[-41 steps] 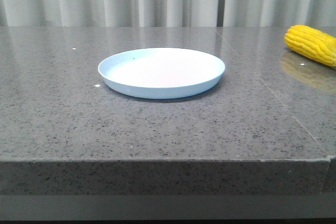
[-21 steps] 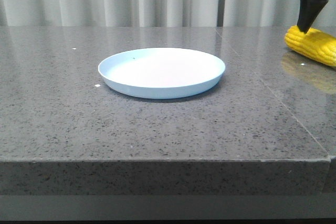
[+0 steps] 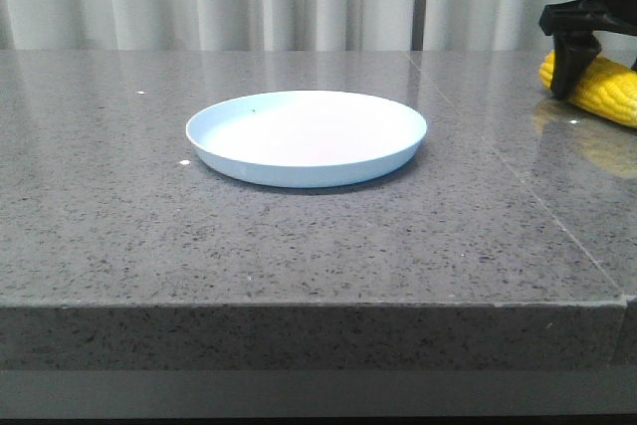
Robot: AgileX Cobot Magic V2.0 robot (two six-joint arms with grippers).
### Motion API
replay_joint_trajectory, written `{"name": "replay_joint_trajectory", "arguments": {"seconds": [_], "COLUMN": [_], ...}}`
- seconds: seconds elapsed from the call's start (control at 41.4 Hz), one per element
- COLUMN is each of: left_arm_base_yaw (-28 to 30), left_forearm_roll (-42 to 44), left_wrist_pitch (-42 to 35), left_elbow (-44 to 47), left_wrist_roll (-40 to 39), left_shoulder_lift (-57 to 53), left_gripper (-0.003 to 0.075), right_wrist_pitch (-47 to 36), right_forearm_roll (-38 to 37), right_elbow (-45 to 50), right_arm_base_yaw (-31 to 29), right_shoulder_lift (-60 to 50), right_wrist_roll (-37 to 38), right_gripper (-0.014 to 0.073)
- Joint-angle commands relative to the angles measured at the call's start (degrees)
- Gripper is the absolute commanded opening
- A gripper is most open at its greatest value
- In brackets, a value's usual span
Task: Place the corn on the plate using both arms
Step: 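Lower the right gripper over the yellow corn cob and grasp it, then lift the corn with the right gripper and carry it over the plate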
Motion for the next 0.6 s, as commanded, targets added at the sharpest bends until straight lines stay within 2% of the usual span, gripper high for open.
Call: {"name": "replay_joint_trajectory", "arguments": {"seconds": [0.0, 0.072, 0.338, 0.58], "left_arm_base_yaw": [-0.34, -0.34, -0.34, -0.34], "left_forearm_roll": [-0.05, -0.05, -0.05, -0.05], "left_wrist_pitch": [-4.31, -4.31, -4.31, -4.31], "left_elbow": [-1.46, -1.46, -1.46, -1.46], "left_wrist_roll": [-0.57, -0.57, -0.57, -0.57], "left_shoulder_lift": [0.32, 0.32, 0.32, 0.32], "left_gripper": [0.0491, 0.0491, 0.0491, 0.0491], "right_wrist_pitch": [-0.05, 0.93, 6.37, 11.71], "right_forearm_roll": [0.66, 0.96, 6.47, 6.88], "right_elbow": [-2.10, -2.10, -3.66, -6.70], "right_arm_base_yaw": [-0.25, -0.25, 0.91, 10.62], "right_shoulder_lift": [-2.93, -3.01, -6.02, -12.44], "right_wrist_roll": [-0.51, -0.51, -0.51, -0.51], "right_gripper": [0.0364, 0.0296, 0.0293, 0.0293]}}
